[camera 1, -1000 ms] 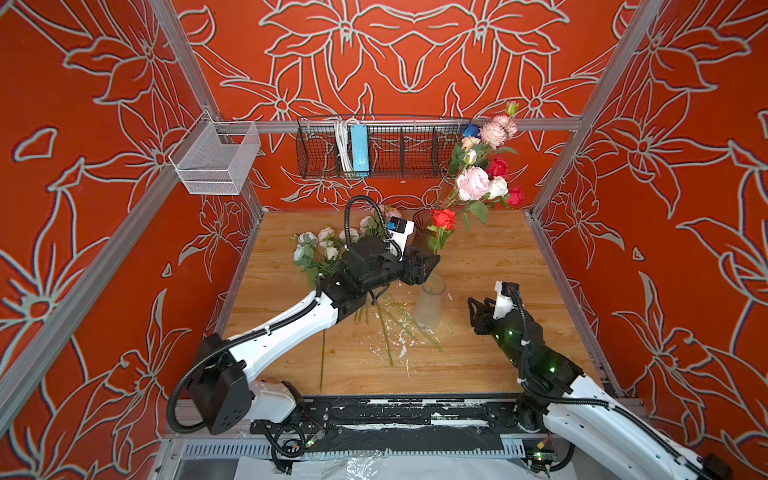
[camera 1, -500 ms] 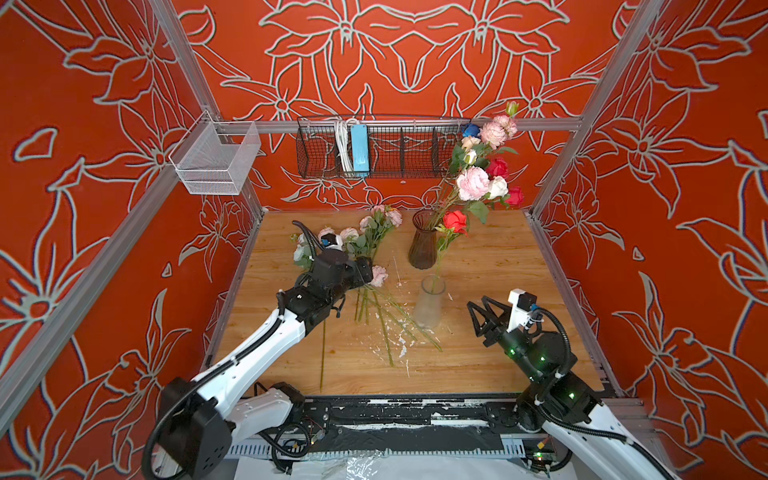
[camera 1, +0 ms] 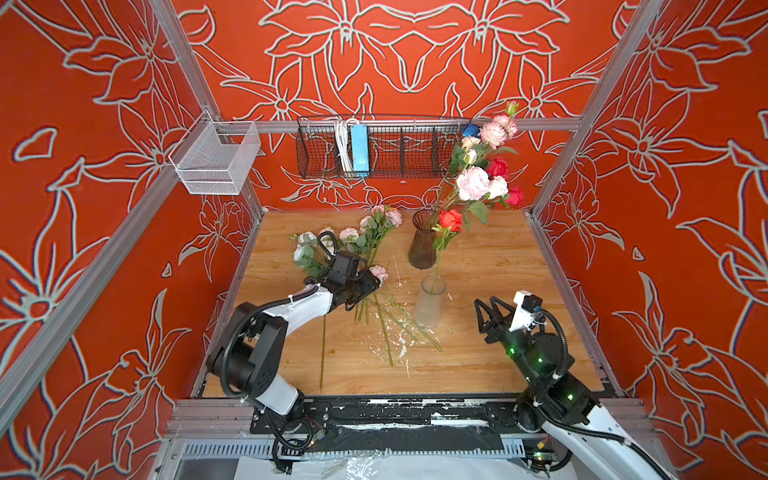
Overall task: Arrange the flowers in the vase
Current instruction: 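Move left gripper back to the loose flowers and grasp a pink peony stem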
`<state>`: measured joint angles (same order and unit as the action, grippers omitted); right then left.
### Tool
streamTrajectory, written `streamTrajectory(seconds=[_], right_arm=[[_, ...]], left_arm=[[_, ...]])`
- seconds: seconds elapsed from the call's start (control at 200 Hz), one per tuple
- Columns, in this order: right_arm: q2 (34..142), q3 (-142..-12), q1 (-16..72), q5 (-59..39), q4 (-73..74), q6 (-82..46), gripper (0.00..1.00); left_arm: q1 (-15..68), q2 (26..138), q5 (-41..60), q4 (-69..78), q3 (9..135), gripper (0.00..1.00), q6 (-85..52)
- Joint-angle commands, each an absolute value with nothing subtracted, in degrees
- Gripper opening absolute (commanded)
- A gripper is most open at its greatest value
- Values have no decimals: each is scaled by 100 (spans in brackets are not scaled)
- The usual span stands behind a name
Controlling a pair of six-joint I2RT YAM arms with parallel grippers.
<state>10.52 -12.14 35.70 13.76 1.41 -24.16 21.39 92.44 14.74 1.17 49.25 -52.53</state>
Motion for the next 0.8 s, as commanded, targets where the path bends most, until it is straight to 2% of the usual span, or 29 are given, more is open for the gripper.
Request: streamTrajectory(seconds=[0.0, 0.29, 0.41, 0.525, 0.671, 0.796], right_arm=[[1025, -1178, 3542, 1672, 37, -2445, 58], [1043, -1186, 3540, 1832, -18, -2470, 58], [1053, -1187, 3535, 1854, -31, -2470, 57], [1073, -1195, 3538, 1876, -40, -2479, 57], [1092, -1210, 3542, 1933, -69, -2478, 57], [1124, -1213, 3539, 1947, -62, -2490, 57]], left_arm=[[2254, 9625, 2077, 800, 4987, 55, -5734], [2355, 10011, 2122, 1084, 4896, 54, -5880], [2351, 10193, 2130, 1299, 4917, 47, -5828], [2355, 10448, 2259, 1672, 4976, 34, -5774], [2354, 10579, 2257, 2097, 4854, 31, -5791], [2355, 10577, 2316, 2541, 4673, 33, -5795]])
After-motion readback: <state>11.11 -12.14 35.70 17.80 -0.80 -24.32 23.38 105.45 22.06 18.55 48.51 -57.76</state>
